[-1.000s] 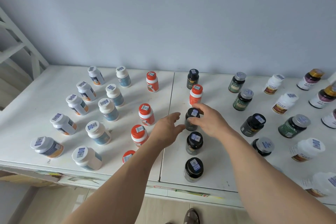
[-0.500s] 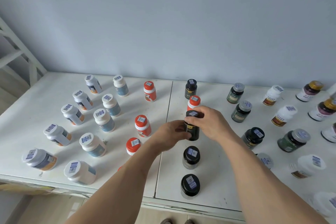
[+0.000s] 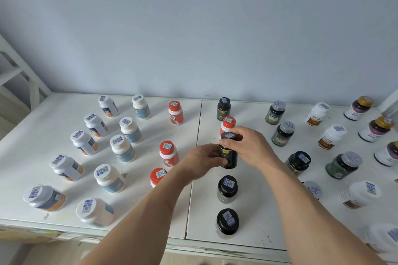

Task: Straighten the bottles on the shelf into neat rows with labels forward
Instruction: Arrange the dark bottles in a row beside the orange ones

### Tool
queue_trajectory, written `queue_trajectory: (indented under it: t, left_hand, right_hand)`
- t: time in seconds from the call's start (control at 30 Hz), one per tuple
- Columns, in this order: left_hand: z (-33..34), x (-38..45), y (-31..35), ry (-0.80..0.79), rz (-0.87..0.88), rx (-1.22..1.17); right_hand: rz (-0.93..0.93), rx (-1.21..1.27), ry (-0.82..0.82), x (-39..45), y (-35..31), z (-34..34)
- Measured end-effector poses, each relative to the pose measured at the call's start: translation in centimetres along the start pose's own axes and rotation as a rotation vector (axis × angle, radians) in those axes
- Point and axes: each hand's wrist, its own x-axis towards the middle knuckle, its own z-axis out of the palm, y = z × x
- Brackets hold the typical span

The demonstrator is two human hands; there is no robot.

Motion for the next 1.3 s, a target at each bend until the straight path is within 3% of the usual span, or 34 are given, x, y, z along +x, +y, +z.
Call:
queue_trajectory:
  t: [0.23,0.4,0.77,1.03,1.3]
  left_hand:
    - [0.2,0.1,-0.1,0.102,0.020,0.357]
    - [-0.1,0.0,0.0,0.159,0.050,0.479]
    - [-0.1,0.2,-0.5,0.215,0.092,0.412]
    - [-1.2,2.5,0.5,0.269,0.074,0.319]
    - [-1.3,5.5,0.6,0.317,0.014,0.307]
  right_hand:
    - [0.033,0.036,-0.035,-0.4,1.6,1.2]
    - [0.088,0.049,-0.079,-1.1,3.1,2.4]
    - [0.121,0.088,-0.089,-1.3,3.5,2.5]
    - [0.043,0.114,0.095,2.9,1.5,-0.1]
    - [0.066,0.018,-0.035,8.1,2.5,0.9]
